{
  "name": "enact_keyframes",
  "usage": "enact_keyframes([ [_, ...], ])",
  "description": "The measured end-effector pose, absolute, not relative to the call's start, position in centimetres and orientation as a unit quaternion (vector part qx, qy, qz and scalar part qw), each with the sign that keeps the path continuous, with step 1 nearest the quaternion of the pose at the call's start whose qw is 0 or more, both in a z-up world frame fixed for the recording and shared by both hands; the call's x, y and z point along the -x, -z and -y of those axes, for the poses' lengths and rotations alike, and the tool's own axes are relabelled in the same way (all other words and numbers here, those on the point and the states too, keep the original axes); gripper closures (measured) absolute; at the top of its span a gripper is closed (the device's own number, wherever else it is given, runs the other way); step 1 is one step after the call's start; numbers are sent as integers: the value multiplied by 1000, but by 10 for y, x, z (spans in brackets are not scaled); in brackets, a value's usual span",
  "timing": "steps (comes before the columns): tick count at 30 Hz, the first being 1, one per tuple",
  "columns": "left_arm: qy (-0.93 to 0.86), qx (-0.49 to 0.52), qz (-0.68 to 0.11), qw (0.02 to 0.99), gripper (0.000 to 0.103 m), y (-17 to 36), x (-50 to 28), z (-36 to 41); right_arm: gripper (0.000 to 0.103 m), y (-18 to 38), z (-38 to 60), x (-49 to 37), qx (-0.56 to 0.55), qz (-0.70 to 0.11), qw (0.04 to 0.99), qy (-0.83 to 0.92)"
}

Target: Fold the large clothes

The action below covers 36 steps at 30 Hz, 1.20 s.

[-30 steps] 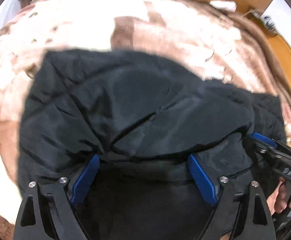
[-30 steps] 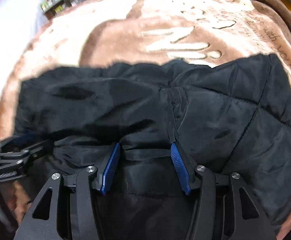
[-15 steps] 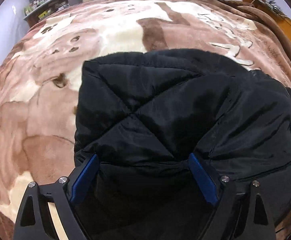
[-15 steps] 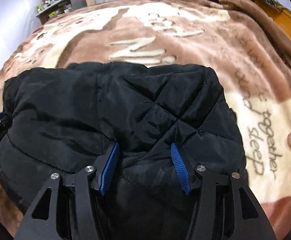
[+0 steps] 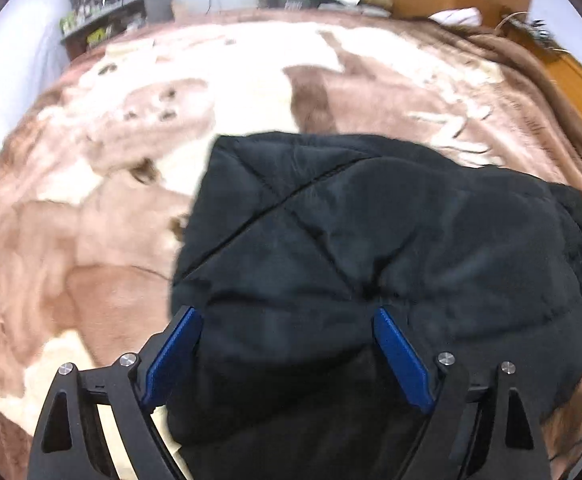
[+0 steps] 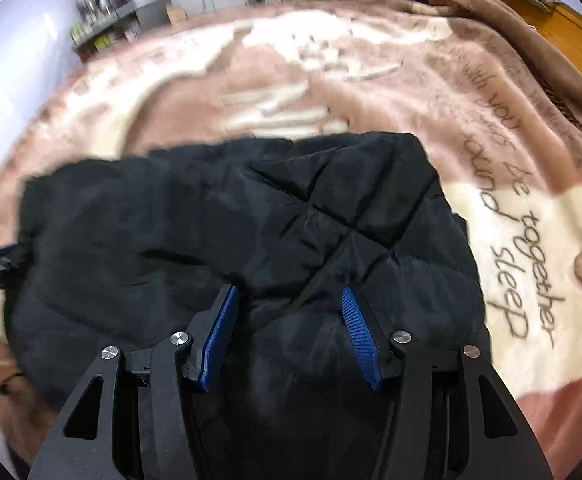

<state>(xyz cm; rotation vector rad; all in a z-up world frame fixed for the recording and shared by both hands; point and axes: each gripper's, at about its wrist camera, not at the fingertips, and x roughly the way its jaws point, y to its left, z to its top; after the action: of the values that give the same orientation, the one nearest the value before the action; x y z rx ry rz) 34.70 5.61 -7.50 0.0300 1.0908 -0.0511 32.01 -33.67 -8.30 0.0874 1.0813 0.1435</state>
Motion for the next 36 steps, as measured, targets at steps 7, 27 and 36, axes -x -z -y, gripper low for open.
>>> enact_keyframes([
  [7,-6,-37,-539,841,16,109,-315,-79,49,78,355,-265,2,-496,866,-62],
  [27,-3,62,-559,827,19,122,-323,-96,48,112,343,-293,24,-538,842,-36],
  [36,-9,45,-561,826,18,133,-320,-96,48,105,353,-284,-10,-524,850,-51],
])
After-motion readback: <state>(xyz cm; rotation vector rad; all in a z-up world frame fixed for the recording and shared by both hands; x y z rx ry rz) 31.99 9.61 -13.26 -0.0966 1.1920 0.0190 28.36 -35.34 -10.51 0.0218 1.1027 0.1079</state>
